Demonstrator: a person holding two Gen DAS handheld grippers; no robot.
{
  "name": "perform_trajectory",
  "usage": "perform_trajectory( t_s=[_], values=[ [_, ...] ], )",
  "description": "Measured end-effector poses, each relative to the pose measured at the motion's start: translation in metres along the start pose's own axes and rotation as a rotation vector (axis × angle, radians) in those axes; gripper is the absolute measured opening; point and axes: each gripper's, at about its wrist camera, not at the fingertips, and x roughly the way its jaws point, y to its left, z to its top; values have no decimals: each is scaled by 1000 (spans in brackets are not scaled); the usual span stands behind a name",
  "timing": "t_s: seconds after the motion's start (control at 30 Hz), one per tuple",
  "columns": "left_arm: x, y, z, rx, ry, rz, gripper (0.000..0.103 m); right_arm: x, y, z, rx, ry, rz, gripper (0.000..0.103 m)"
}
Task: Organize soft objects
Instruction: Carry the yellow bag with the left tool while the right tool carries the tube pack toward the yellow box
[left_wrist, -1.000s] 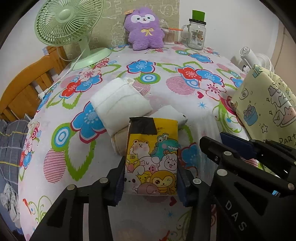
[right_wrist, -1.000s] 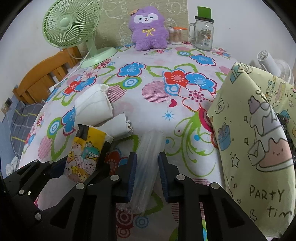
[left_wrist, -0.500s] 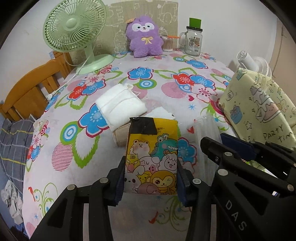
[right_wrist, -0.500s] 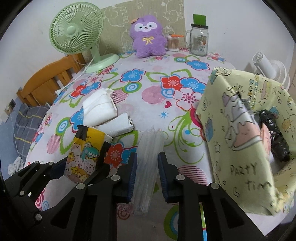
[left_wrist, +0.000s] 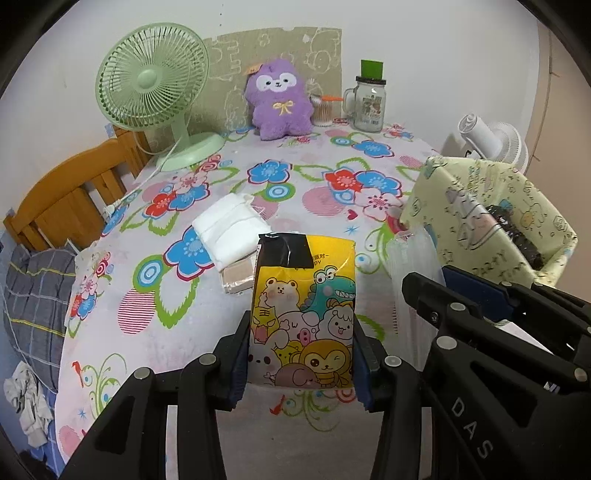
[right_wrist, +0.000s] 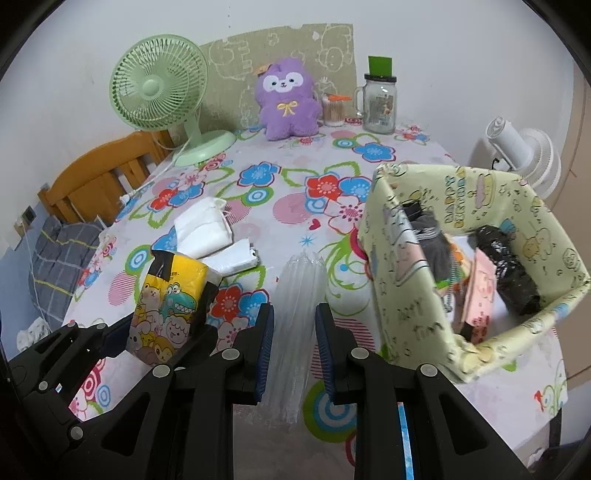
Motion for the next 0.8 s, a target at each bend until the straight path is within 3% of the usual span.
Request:
perform_trajectory(
  t_s=[0.8],
  values=[
    [-69, -19, 18, -11, -108, 6, 47, -71, -11, 21, -15, -109, 11, 27]
  ],
)
